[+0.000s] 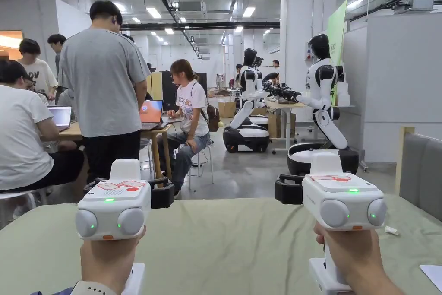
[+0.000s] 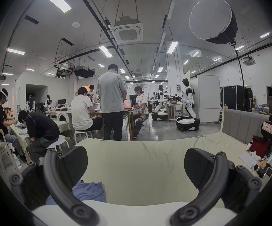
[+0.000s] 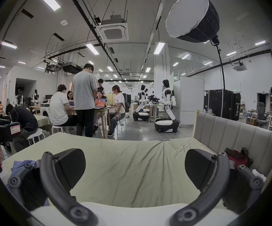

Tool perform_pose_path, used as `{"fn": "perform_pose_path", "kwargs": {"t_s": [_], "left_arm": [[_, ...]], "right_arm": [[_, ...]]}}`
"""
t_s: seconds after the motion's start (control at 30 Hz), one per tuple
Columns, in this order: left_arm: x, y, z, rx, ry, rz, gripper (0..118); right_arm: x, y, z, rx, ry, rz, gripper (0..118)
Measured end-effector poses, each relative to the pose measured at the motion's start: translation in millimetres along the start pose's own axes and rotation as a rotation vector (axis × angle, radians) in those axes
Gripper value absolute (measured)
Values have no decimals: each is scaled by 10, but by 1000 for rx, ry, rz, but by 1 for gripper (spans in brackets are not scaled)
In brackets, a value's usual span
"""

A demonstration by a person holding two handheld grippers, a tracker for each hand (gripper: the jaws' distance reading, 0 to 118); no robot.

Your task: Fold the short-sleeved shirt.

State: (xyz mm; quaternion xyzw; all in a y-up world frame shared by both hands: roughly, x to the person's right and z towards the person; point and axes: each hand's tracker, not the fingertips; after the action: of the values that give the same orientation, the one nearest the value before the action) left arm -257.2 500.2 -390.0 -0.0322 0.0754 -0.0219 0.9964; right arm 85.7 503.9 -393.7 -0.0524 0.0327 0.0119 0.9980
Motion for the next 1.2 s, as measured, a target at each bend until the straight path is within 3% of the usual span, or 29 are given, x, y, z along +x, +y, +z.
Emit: {"fn": "perform_pose_path", "kwargs": {"t_s": [1.2], "left_arm": [[41, 8, 31, 7, -7, -22, 118]], "right_arm": [[-12, -8, 43, -2, -12, 24, 118]]}}
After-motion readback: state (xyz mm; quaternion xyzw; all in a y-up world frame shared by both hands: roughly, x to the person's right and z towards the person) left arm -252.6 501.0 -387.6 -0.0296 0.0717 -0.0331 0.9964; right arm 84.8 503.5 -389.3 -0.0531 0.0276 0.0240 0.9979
